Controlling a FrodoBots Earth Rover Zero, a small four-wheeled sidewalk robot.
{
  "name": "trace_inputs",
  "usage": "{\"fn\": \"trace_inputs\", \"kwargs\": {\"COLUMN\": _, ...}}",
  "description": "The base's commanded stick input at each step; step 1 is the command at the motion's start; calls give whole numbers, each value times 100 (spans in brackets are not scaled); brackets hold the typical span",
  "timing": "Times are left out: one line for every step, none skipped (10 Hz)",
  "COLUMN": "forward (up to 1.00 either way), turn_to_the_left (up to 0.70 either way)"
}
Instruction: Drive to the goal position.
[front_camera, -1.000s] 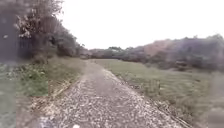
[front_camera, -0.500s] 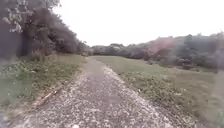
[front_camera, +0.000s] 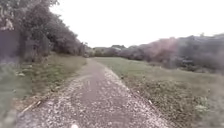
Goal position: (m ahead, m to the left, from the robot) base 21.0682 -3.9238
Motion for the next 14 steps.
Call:
{"fn": "trace_inputs", "kwargs": {"forward": 100, "turn_to_the_left": 0}}
{"fn": "trace_inputs", "kwargs": {"forward": 100, "turn_to_the_left": 0}}
{"fn": "trace_inputs", "kwargs": {"forward": 100, "turn_to_the_left": 0}}
{"fn": "trace_inputs", "kwargs": {"forward": 100, "turn_to_the_left": 0}}
{"fn": "trace_inputs", "kwargs": {"forward": 100, "turn_to_the_left": 0}}
{"fn": "trace_inputs", "kwargs": {"forward": 100, "turn_to_the_left": 0}}
{"fn": "trace_inputs", "kwargs": {"forward": 100, "turn_to_the_left": 0}}
{"fn": "trace_inputs", "kwargs": {"forward": 100, "turn_to_the_left": 8}}
{"fn": "trace_inputs", "kwargs": {"forward": 100, "turn_to_the_left": 27}}
{"fn": "trace_inputs", "kwargs": {"forward": 100, "turn_to_the_left": 39}}
{"fn": "trace_inputs", "kwargs": {"forward": 100, "turn_to_the_left": 35}}
{"fn": "trace_inputs", "kwargs": {"forward": 100, "turn_to_the_left": 0}}
{"fn": "trace_inputs", "kwargs": {"forward": 100, "turn_to_the_left": 2}}
{"fn": "trace_inputs", "kwargs": {"forward": 100, "turn_to_the_left": 5}}
